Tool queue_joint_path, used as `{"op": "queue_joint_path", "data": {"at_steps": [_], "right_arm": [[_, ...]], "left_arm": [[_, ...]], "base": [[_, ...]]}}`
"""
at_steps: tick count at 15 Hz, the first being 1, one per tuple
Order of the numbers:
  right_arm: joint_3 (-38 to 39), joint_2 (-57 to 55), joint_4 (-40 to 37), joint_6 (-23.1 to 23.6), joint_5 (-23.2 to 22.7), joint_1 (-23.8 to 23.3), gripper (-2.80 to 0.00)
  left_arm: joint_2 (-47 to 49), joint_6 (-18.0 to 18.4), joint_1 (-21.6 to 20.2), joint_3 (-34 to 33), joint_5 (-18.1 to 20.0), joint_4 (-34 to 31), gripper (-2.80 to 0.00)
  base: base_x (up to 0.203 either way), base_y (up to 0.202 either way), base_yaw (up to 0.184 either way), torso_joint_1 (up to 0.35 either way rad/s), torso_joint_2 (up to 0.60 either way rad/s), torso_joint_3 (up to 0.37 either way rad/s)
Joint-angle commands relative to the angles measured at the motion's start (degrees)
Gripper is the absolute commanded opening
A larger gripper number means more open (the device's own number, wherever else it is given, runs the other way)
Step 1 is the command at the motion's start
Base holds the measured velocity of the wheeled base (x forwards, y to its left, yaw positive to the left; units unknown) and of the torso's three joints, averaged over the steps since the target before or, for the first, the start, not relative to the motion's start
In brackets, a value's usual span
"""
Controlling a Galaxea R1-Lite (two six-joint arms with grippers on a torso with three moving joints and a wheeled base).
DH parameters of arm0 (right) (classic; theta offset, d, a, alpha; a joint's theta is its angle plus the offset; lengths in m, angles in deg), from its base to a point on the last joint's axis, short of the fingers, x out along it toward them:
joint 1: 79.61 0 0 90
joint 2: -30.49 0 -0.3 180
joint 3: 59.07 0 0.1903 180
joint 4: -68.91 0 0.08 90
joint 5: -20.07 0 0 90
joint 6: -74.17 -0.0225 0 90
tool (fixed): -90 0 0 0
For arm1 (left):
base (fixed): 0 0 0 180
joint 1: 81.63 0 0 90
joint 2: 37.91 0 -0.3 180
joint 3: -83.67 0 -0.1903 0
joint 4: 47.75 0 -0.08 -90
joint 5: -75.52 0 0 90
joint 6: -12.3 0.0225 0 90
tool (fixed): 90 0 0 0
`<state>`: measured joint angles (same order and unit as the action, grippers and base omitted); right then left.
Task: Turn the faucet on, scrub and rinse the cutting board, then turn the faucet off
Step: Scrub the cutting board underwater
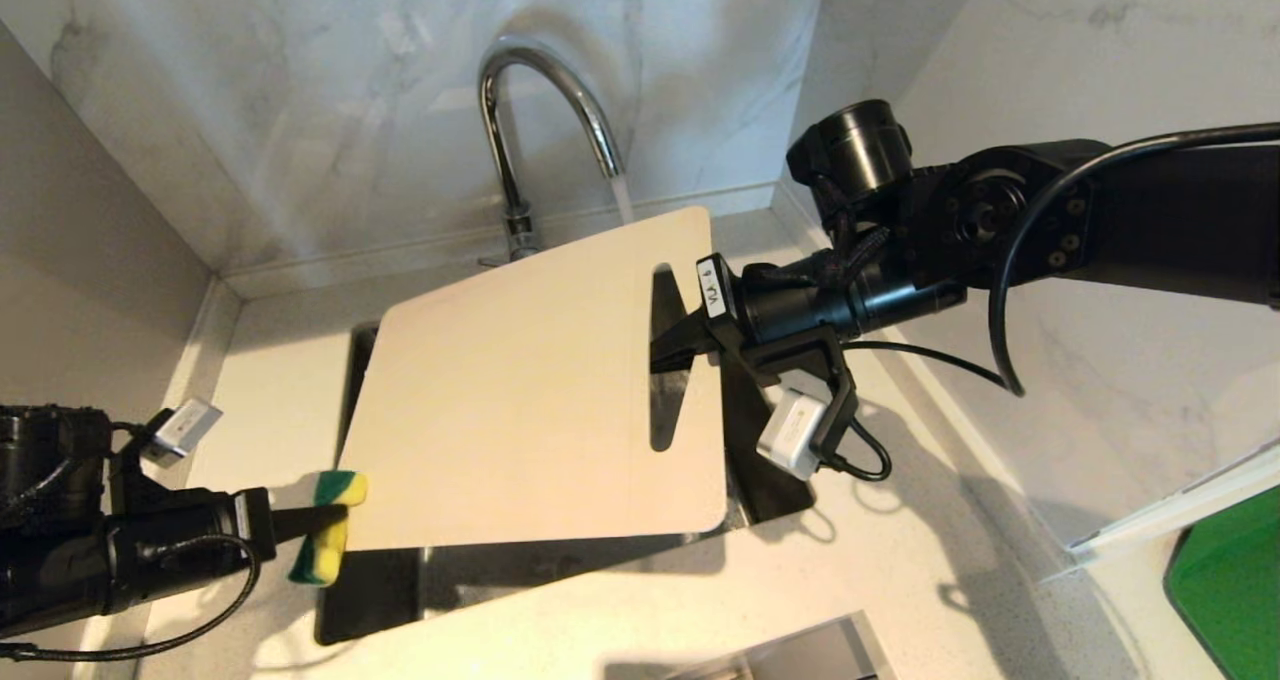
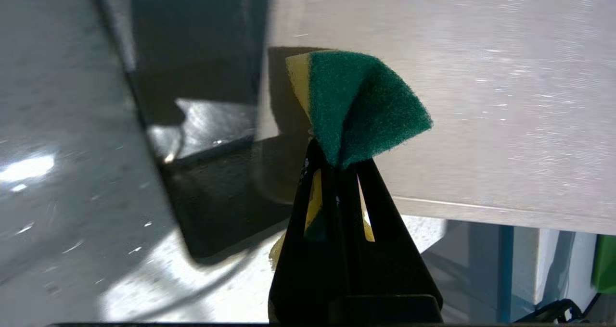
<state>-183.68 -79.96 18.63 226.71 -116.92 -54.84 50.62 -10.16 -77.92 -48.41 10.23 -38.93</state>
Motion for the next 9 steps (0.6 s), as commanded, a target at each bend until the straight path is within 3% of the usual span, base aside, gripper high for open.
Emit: {"op": "queue_joint_path", "data": {"at_steps": [1,5,9], "right_arm": [[0.08,0.06,-0.15,0.91,-0.11,0.01,-2.80],[0.87,0.14,-0.10,0.96,-0.20,-0.02,-2.80],[6.90,0.79,3.04,1.03,0.30,-0.36,-2.80]], "left_arm": [[0.27,0.00,-5.84,-1.14,3.04,0.24,-2.80],[-0.87,-0.81,-10.63,2.23,5.58,0.34,-2.80],[-5.47,-9.81,-11.02,13.38,5.59,-1.54,-2.80]], "base": [[0.000,0.000,0.000,0.000,0.00,0.000],[0.000,0.000,0.000,0.000,0.00,0.000],[0.000,0.000,0.000,0.000,0.00,0.000]]}}
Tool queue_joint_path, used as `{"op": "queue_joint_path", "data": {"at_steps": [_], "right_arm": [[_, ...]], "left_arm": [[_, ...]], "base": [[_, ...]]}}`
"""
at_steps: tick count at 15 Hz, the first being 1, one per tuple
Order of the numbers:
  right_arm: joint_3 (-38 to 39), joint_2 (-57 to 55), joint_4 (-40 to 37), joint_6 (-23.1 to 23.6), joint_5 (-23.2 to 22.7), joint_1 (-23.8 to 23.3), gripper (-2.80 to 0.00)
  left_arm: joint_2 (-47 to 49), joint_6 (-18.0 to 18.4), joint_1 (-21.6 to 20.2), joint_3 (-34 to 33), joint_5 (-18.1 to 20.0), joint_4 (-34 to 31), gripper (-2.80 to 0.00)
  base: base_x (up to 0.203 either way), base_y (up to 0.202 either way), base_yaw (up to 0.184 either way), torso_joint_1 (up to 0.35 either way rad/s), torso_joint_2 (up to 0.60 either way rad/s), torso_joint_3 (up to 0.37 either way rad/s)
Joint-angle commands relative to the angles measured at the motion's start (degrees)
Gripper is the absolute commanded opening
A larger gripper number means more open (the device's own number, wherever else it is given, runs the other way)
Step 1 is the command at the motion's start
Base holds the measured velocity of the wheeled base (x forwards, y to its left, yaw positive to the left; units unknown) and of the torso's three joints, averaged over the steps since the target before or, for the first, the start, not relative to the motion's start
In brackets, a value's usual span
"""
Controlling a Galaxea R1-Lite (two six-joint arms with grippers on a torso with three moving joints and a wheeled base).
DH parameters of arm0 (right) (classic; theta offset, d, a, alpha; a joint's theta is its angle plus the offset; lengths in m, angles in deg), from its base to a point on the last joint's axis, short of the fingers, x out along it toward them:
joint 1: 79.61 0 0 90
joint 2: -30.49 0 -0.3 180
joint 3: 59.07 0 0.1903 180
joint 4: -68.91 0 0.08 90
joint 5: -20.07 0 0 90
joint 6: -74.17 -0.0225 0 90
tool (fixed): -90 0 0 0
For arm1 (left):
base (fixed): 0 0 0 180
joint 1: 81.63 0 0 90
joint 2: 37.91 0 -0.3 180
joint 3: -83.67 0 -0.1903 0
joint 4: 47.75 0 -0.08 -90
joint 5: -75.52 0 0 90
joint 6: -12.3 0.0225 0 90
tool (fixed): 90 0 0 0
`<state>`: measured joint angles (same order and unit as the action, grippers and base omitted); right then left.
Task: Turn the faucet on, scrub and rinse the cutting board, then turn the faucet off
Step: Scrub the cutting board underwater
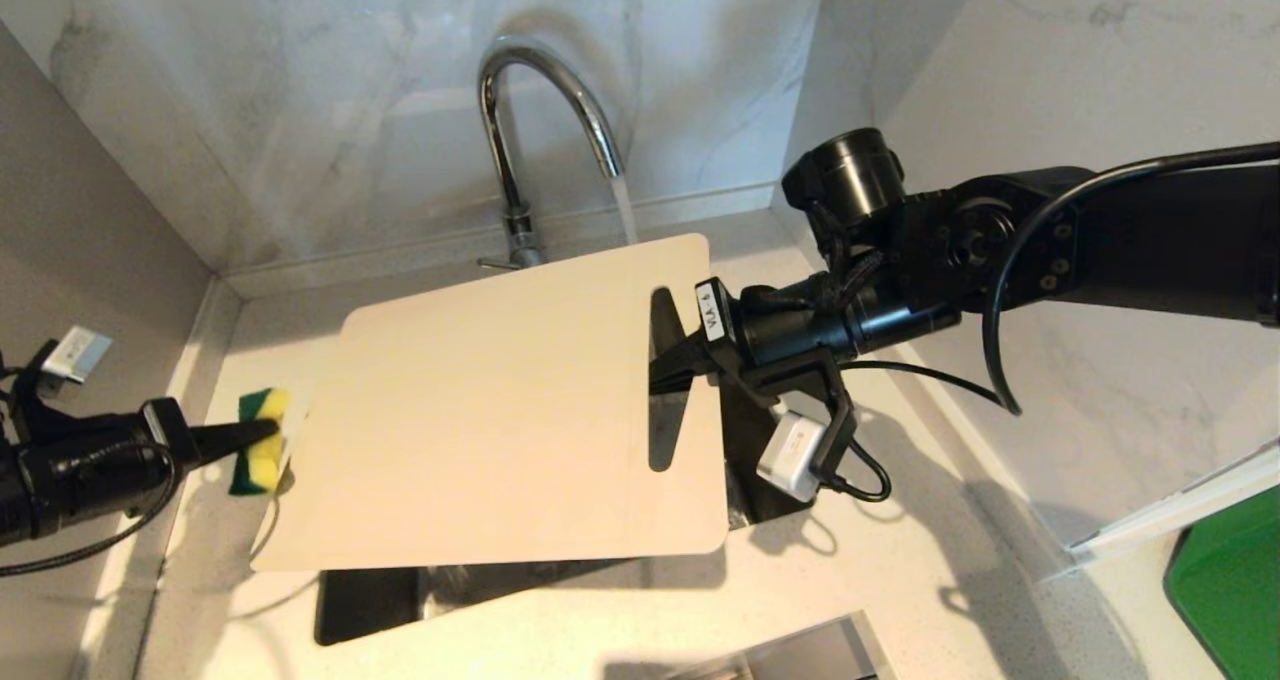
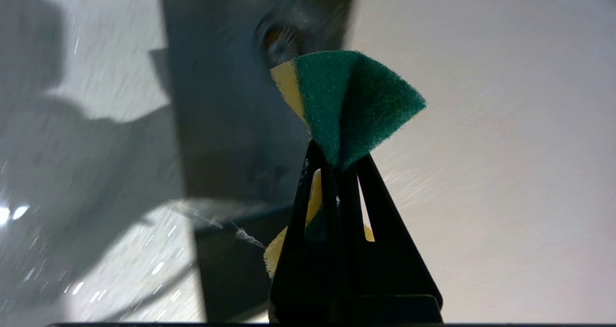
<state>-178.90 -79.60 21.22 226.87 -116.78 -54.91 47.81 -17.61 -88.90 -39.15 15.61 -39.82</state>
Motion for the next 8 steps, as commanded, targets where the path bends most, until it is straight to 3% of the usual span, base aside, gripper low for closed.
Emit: {"op": "queue_joint_path", "data": {"at_steps": [1,4,8], "right_arm": [[3.61,0.96,0.55,0.77,0.49,-1.17,-2.80],[6.63,0.01,0.73,-0.72,1.01,-2.43,-2.80],[3.17,-2.79,-0.78,-0.91,4.33,-2.98,-2.80]], "left_arm": [[-3.30,-3.23,0.65,6.22,0.27,-2.35,-2.80],[-3.61,-7.08,4.67,9.89,0.32,-4.62,-2.80],[-2.66,-7.95,10.44,14.18,0.32,-4.71,-2.80]], "base": [[0.000,0.000,0.000,0.000,0.00,0.000],[0.000,0.000,0.000,0.000,0.00,0.000],[0.000,0.000,0.000,0.000,0.00,0.000]]}}
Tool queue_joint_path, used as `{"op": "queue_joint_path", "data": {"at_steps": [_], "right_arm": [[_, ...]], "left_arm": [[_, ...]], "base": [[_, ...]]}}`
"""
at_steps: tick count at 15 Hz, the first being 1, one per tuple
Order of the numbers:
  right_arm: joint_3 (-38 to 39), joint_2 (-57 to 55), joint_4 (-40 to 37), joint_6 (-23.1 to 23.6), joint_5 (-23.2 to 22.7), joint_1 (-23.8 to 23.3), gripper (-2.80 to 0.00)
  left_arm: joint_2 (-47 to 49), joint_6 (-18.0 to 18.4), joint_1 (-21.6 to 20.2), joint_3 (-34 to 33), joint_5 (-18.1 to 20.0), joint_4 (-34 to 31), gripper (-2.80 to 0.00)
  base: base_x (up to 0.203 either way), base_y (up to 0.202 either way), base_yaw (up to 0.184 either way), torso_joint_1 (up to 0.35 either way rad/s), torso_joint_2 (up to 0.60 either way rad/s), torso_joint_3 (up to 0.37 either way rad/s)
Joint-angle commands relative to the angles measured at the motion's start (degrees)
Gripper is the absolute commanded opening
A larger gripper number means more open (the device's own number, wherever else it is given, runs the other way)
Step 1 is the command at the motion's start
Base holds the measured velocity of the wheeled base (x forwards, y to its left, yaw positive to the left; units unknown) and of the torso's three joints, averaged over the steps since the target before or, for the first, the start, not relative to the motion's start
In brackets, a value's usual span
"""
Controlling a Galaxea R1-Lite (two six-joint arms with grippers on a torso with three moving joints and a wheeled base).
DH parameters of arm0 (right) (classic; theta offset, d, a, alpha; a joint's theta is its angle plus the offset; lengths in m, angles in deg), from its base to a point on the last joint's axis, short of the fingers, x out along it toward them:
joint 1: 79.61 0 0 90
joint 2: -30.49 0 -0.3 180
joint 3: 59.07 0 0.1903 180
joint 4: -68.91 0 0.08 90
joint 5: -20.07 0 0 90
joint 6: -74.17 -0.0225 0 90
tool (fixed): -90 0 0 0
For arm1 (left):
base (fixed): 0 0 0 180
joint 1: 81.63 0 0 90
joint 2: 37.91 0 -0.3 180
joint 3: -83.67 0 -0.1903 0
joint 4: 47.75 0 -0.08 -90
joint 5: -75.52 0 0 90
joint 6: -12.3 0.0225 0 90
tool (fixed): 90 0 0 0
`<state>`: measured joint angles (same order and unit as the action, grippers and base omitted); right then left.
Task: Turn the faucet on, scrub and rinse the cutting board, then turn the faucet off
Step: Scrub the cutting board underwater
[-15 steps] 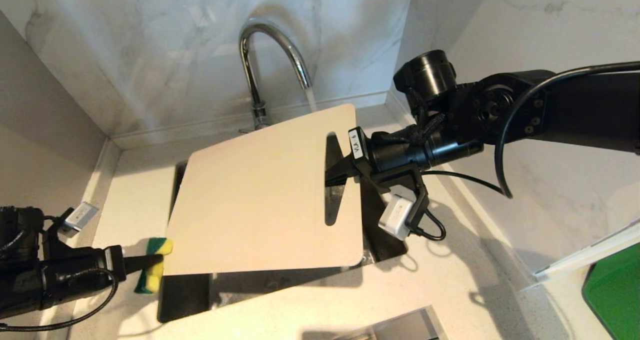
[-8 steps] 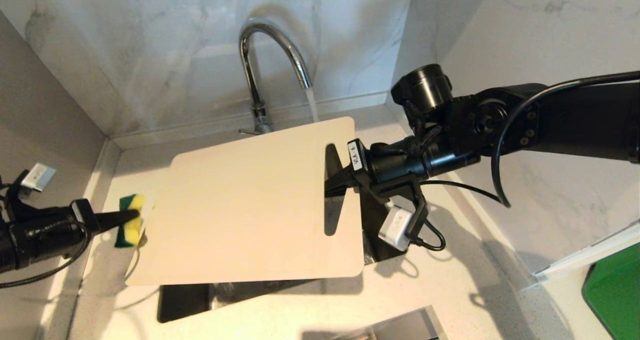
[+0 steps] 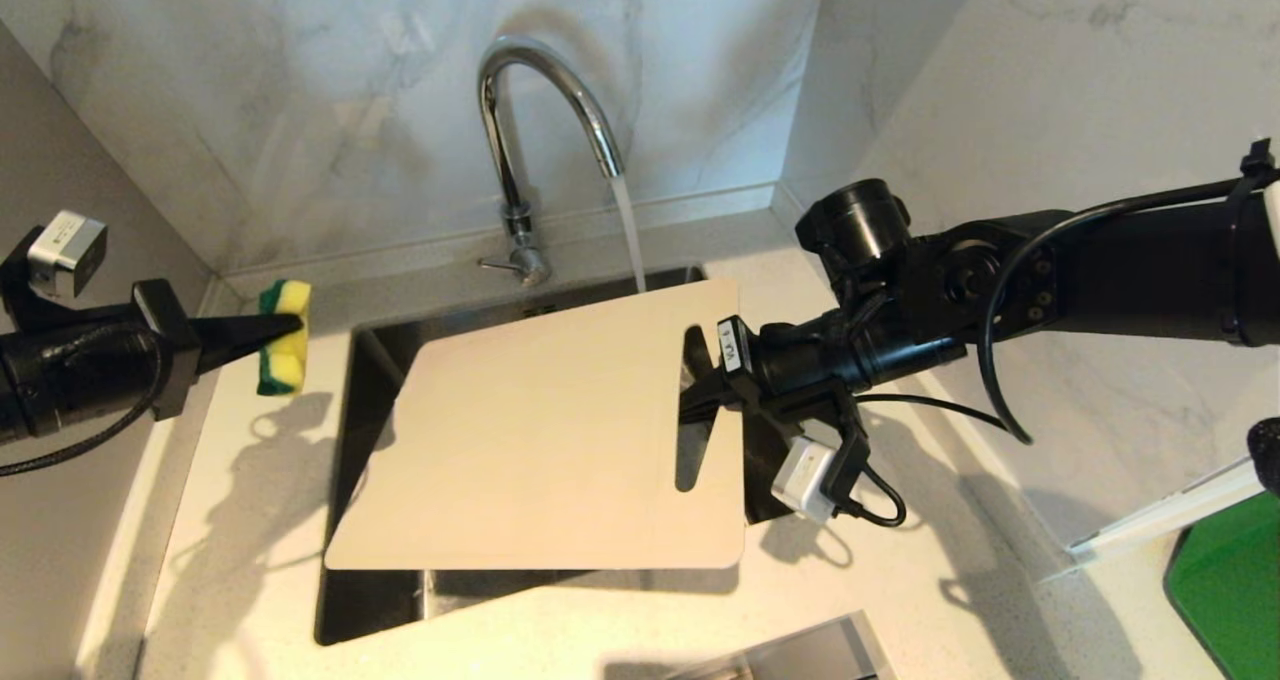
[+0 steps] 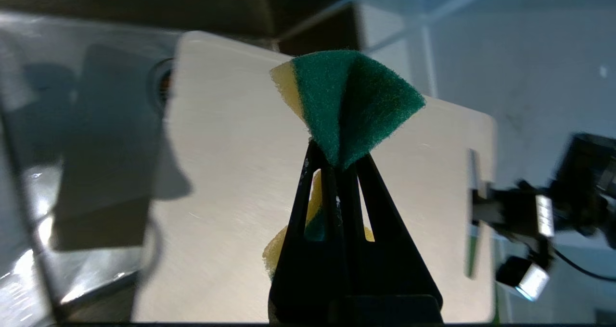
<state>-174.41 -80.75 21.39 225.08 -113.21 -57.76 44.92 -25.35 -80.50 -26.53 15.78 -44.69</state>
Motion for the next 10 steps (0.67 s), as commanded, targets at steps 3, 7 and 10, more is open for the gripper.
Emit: {"op": "queue_joint_path", "data": {"at_steps": [3,7,10], "right_arm": [[-7.64,-5.38,-5.78,1.17,3.16,-0.10,-2.80],[-19.71,-10.89,-15.90,4.19,6.48,-0.05,-2.80],[-21.93,-13.29,-19.07,4.98,9.09,-0.22,-2.80]], "left_arm": [[1.27,-0.16,4.73,3.99,0.15,0.16,-2.80],[3.76,-0.64,5.65,5.97,0.24,0.40,-2.80],[4.45,-0.76,6.61,6.75,0.15,0.47,-2.80]], "base": [[0.000,0.000,0.000,0.000,0.00,0.000],[0.000,0.000,0.000,0.000,0.00,0.000],[0.000,0.000,0.000,0.000,0.00,0.000]]}}
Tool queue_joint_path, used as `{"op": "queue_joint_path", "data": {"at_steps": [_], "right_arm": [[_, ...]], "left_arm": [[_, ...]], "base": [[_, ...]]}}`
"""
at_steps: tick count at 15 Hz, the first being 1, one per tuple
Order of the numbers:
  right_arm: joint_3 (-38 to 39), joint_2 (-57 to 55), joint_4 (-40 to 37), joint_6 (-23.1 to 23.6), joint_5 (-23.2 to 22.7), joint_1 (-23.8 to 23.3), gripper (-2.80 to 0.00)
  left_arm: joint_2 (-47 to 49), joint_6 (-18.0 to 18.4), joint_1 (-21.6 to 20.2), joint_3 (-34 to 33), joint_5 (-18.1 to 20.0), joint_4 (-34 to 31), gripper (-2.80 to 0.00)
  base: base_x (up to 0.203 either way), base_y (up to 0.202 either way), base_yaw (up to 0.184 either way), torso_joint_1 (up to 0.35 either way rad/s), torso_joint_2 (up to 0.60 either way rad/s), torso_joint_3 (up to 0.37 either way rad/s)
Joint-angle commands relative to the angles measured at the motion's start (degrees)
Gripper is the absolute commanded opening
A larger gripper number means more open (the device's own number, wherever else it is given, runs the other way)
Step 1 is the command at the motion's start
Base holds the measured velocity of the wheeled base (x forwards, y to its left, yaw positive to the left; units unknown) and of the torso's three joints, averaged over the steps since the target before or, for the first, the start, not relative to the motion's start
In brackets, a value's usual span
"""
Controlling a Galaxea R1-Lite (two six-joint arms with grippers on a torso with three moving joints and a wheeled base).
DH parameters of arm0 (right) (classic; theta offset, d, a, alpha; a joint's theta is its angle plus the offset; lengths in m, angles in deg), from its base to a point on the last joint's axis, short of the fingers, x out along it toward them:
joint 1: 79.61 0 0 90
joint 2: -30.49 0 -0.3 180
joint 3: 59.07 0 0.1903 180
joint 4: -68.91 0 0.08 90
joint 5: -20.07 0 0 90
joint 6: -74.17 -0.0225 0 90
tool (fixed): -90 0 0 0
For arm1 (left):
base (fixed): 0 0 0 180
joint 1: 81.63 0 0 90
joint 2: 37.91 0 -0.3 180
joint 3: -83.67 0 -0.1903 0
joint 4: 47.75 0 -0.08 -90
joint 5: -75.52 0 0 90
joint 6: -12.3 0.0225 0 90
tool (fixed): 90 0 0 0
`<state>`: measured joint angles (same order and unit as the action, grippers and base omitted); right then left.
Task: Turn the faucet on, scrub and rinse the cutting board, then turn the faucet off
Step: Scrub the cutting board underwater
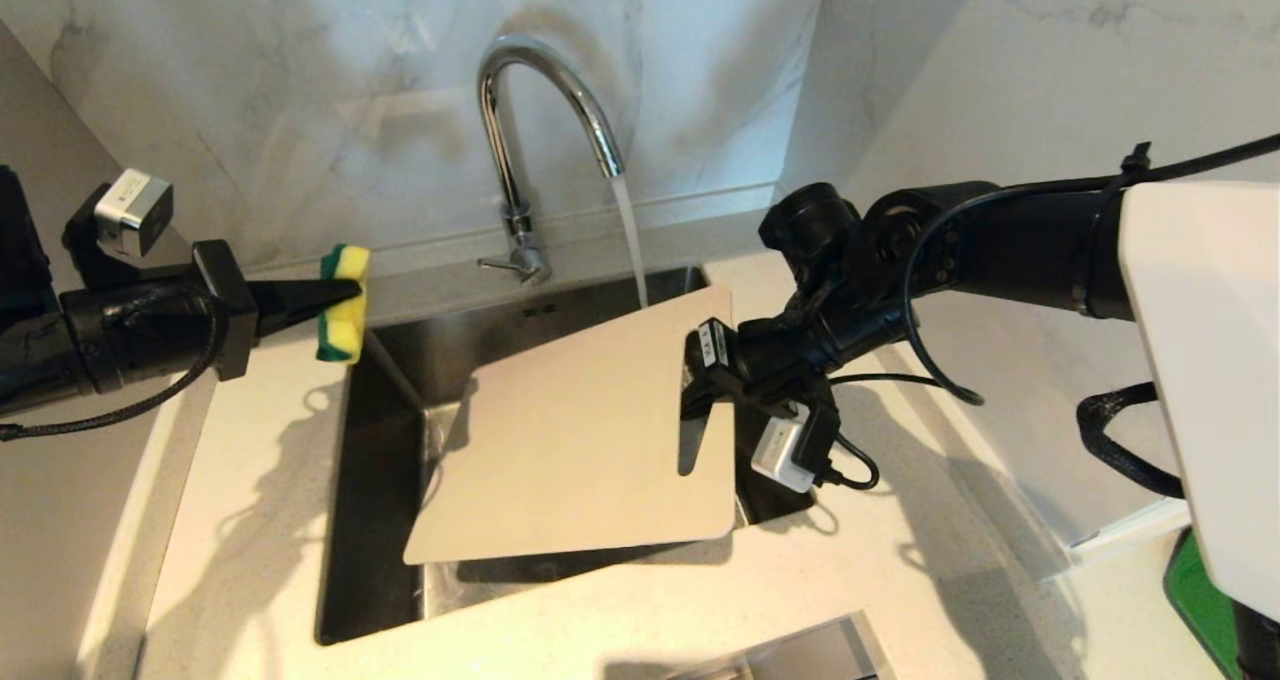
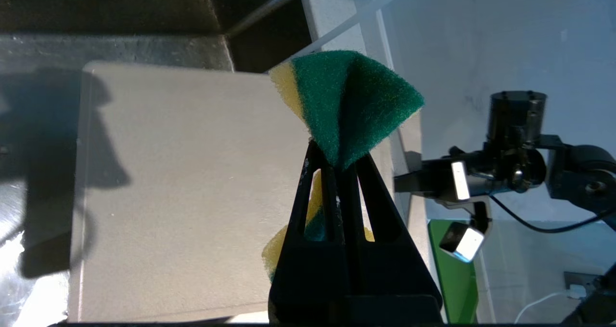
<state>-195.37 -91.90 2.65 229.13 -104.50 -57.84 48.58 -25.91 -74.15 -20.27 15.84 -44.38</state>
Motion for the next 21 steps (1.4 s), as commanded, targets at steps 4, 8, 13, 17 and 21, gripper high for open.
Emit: {"op": "queue_joint_path", "data": {"at_steps": [4,8,13,17,21], "right_arm": [[-1.07,-3.03,1.06,2.06,1.53,-2.17,-2.80],[-1.16,-2.94,3.06,2.16,2.61,-2.66,-2.80],[-1.16,-3.01,7.36,2.46,3.60,-4.26,-2.80],[-1.16,-2.68,9.67,2.46,3.74,-5.93,-2.80],[-1.16,-2.84,10.07,2.46,3.66,-6.12,-2.80]], "left_arm": [[-0.32,-1.21,2.44,0.09,0.02,0.16,-2.80],[-0.44,-1.78,3.07,-0.22,-0.01,0.16,-2.80],[-0.28,-1.78,4.03,-0.67,-0.17,0.16,-2.80],[-0.09,-1.78,4.03,-0.66,-0.17,0.16,-2.80],[0.09,-1.70,4.03,-0.66,-0.17,0.16,-2.80]], "base": [[0.000,0.000,0.000,0.000,0.00,0.000],[0.000,0.000,0.000,0.000,0.00,0.000],[0.000,0.000,0.000,0.000,0.00,0.000],[0.000,0.000,0.000,0.000,0.00,0.000],[0.000,0.000,0.000,0.000,0.00,0.000]]}}
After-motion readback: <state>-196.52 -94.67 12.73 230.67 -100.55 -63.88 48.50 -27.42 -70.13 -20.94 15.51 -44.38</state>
